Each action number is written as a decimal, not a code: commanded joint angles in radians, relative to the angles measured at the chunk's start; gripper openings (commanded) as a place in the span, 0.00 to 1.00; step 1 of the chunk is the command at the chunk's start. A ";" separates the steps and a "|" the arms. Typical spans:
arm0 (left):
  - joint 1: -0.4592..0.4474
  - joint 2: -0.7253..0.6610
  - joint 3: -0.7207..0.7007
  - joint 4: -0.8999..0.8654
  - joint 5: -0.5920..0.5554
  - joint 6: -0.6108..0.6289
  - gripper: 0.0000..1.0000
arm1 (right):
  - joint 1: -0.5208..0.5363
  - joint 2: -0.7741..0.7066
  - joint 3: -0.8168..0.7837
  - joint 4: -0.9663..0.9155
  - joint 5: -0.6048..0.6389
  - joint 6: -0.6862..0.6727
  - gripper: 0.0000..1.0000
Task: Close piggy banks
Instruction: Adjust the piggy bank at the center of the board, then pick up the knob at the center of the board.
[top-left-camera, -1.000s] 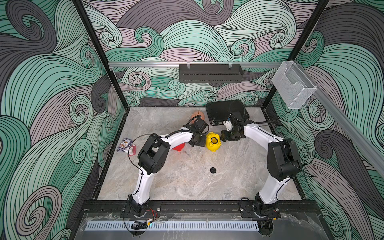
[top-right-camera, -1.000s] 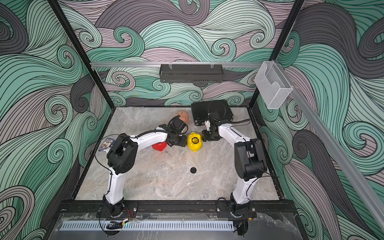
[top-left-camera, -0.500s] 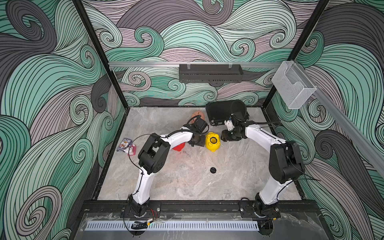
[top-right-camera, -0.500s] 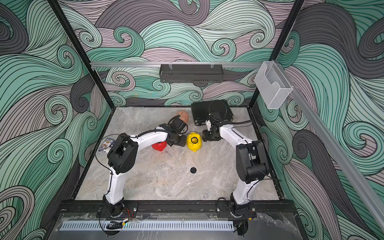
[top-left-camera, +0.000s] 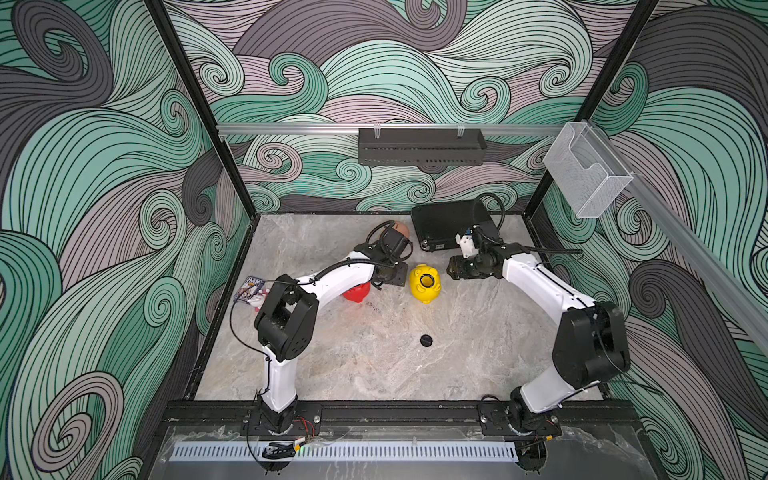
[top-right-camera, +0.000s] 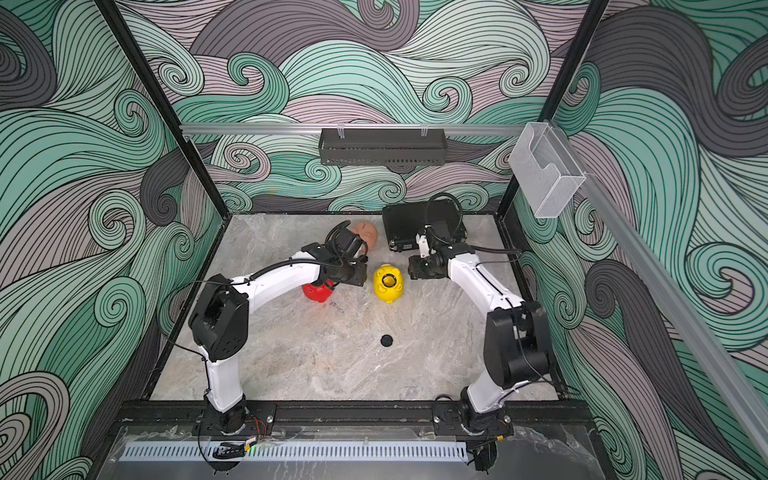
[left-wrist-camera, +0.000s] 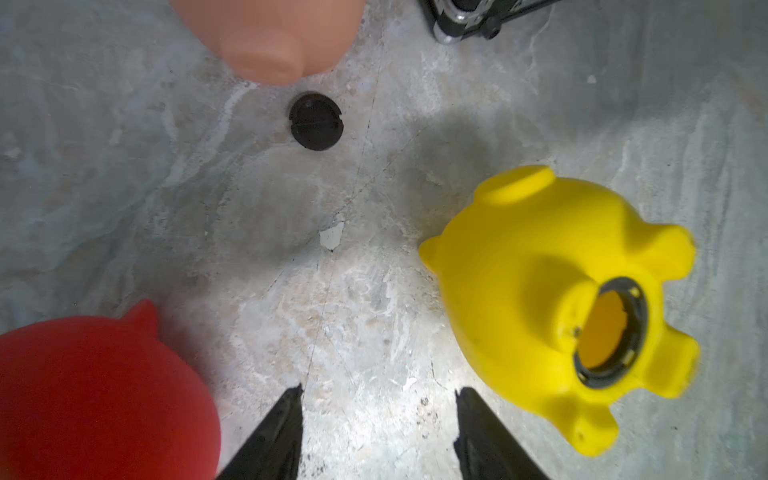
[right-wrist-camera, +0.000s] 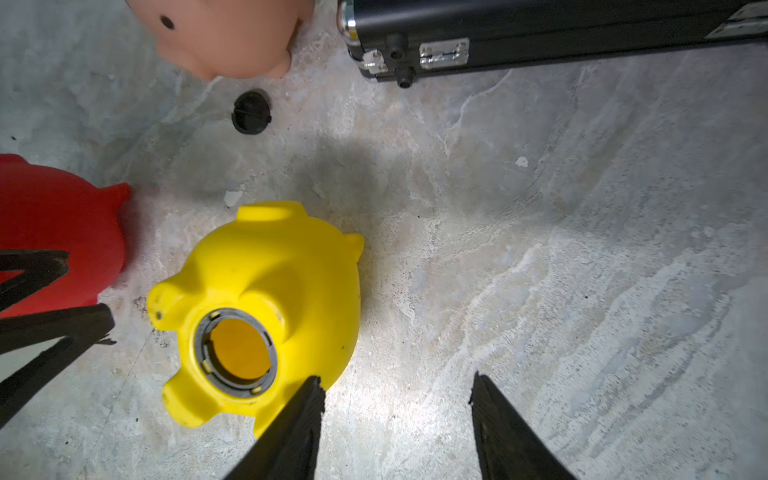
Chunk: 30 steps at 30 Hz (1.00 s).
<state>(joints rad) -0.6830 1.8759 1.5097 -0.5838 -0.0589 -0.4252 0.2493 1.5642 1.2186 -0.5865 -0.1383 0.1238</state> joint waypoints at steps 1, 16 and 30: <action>0.004 -0.107 -0.038 0.005 0.007 0.008 0.59 | -0.004 -0.109 -0.021 0.000 0.016 0.019 0.59; 0.005 -0.783 -0.438 0.067 0.011 0.074 0.61 | -0.030 -0.674 -0.309 0.144 0.147 0.225 0.99; 0.004 -1.185 -0.573 -0.240 -0.052 0.079 0.63 | 0.138 -0.751 -0.524 -0.001 -0.228 0.320 0.54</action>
<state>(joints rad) -0.6830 0.7200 0.9382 -0.7288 -0.0872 -0.3641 0.3187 0.8021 0.7296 -0.5121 -0.2867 0.4255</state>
